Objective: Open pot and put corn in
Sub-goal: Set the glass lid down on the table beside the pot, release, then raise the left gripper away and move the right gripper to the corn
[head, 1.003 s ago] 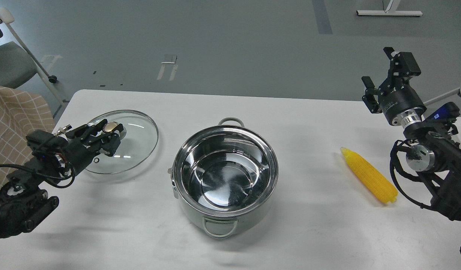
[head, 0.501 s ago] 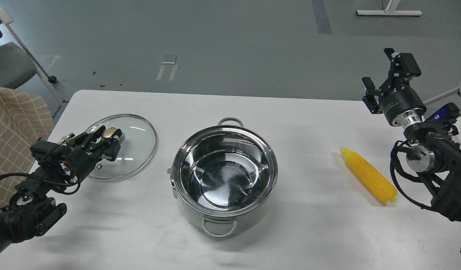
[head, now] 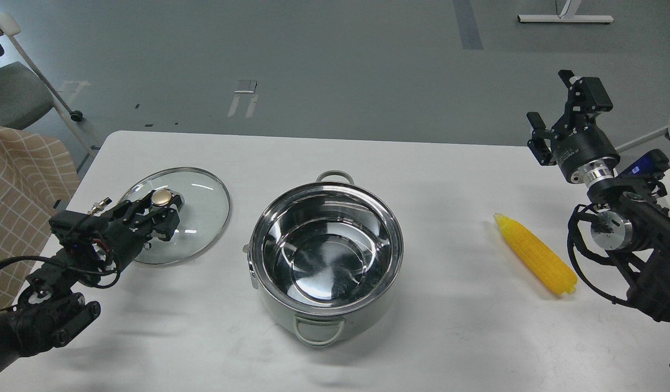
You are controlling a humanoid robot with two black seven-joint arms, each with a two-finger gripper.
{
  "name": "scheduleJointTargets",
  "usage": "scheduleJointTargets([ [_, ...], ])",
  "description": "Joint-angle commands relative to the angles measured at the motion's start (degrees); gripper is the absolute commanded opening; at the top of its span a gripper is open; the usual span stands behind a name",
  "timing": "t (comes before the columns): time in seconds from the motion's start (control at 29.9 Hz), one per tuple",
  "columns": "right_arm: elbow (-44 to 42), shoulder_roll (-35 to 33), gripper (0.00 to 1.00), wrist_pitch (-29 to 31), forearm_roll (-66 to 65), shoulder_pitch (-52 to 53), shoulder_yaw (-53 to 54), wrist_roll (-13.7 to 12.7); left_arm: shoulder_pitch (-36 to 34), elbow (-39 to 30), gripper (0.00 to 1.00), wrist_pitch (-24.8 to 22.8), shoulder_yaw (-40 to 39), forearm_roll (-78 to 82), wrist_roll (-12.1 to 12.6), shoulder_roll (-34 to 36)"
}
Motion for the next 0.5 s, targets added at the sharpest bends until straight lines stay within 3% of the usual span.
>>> scheduleJointTargets([
  [0.0,0.0,-0.12,1.0,-0.01,0.0,0.1,0.02,0.0,-1.1,-0.53,0.77,0.07,-0.21,-0.19,0.0,0.58],
  [0.2,0.0,-0.38,1.0,-0.01,0.0,0.1,0.02,0.0,-4.17,-1.23,0.79,-0.07,-0.21,-4.22,0.0,3.74],
  [0.3,0.27,-1.0,1.0,0.17,-0.44,0.45,-0.15,0.0,-6.9,-4.04,0.79,-2.35,-0.21,-6.42,0.0,6.28],
  [0.47,5.1,-7.93,1.0,0.34,-7.8,2.11,-6.2,0.0,-12.08,-10.54,0.79,-16.31,-0.91,-21.08,0.0,11.74],
])
